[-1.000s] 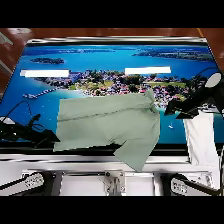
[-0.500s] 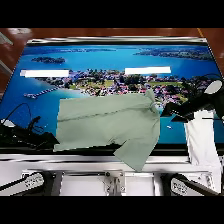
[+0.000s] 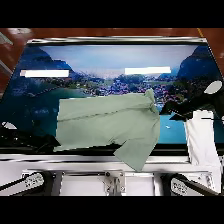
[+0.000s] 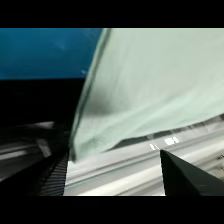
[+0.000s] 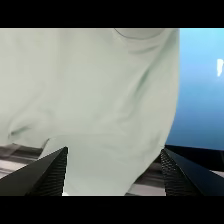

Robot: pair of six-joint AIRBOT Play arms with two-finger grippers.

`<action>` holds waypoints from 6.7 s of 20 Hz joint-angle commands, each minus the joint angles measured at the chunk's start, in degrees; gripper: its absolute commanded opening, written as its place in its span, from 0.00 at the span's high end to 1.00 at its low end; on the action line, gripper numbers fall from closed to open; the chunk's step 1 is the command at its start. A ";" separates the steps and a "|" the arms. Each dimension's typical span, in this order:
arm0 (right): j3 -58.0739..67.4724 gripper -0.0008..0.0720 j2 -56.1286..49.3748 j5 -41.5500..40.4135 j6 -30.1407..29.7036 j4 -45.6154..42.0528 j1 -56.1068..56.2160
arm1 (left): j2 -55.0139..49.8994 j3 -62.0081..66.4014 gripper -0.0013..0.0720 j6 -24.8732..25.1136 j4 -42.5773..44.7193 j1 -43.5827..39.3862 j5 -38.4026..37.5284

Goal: Fold the shirts.

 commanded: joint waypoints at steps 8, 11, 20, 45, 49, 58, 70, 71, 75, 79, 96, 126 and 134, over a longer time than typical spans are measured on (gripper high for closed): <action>-0.09 0.04 0.04 -0.74 0.46 -1.57 0.00 | -0.15 -4.28 0.93 0.02 -10.67 0.02 7.56; -2.19 0.30 0.09 3.21 -0.37 -5.49 -0.04 | -0.13 -4.28 0.93 0.31 -10.67 0.02 6.25; -27.02 0.10 3.67 -3.50 -5.77 1.36 -0.04 | 0.09 -4.26 0.93 2.84 -10.64 0.04 4.87; -14.36 0.90 3.67 -19.43 -11.87 33.20 0.00 | 8.79 14.29 0.94 -0.35 -20.09 -4.74 11.56; -9.97 0.90 0.83 -27.82 -9.64 33.35 0.02 | 8.70 15.12 0.94 -3.93 -20.11 -10.56 25.18; 7.52 0.90 -17.49 -34.71 -9.07 34.67 5.88 | -3.13 22.91 0.93 -5.14 -21.11 -12.61 30.60; 9.29 0.18 -23.65 -35.63 -12.24 31.10 4.85 | -14.14 26.86 0.27 -6.03 -21.14 -12.04 19.58; 9.27 0.18 -22.43 -33.66 -14.05 28.79 3.32 | -13.97 28.06 0.27 -6.03 -21.14 -10.88 17.22; 9.27 0.04 -17.94 -25.05 -1.75 2.67 -2.99 | -13.55 33.94 0.27 -10.23 -21.16 -6.82 5.77; 9.27 0.03 -20.81 -17.88 -2.10 5.35 -5.05 | -12.22 35.21 0.38 -10.54 -21.44 -7.17 1.79; 9.27 0.83 -28.13 -24.41 -2.86 21.35 3.87 | -8.72 35.15 0.40 -8.33 -30.12 -20.11 10.88; 9.27 0.90 12.24 1.77 8.41 12.11 5.66 | -27.12 35.52 0.94 -10.32 -54.77 -67.10 41.33; 8.96 0.90 8.55 -22.43 11.17 5.73 30.01 | -4.52 35.60 0.94 -8.79 -39.26 -39.67 36.26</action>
